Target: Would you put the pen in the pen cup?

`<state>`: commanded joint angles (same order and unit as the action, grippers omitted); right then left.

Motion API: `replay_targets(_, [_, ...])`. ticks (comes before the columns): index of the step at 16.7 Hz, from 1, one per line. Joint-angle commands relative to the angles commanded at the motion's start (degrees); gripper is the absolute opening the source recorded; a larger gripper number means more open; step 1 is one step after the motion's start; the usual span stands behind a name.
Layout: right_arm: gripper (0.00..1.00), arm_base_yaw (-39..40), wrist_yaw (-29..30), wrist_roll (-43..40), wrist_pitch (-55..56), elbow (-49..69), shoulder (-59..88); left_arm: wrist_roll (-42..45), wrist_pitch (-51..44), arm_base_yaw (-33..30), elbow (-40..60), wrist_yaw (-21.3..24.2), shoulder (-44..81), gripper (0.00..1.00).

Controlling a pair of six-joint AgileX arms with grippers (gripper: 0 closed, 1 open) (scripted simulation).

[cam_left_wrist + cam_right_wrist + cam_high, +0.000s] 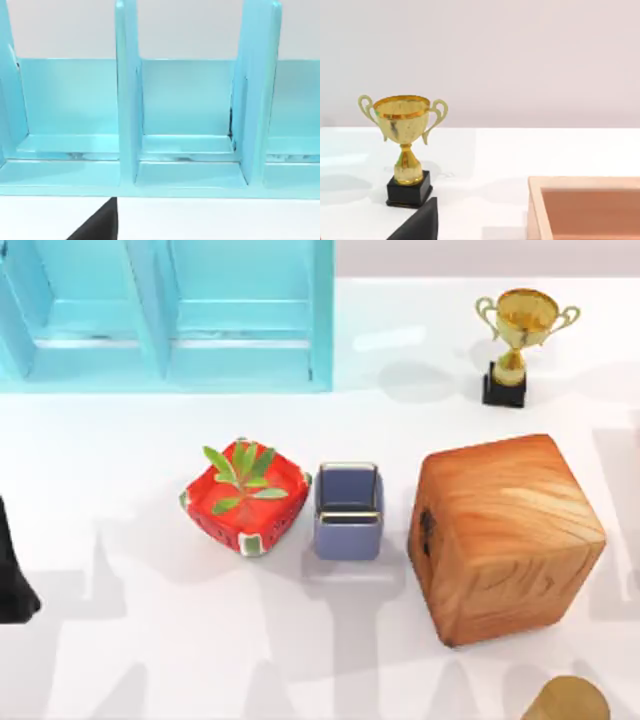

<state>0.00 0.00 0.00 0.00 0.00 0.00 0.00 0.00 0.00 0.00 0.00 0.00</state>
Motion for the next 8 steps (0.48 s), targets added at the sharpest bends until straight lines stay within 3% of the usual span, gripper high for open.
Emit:
replay_targets(4, [1.0,0.0,0.0,0.0,0.0,0.0,0.0,-0.51,-0.86,0.82,1.25,0.55,1.82,1.0])
replay_targets(8, [1.0,0.0,0.0,0.0,0.0,0.0,0.0,-3.16,-5.46,5.17,7.98,3.79,12.61,1.0])
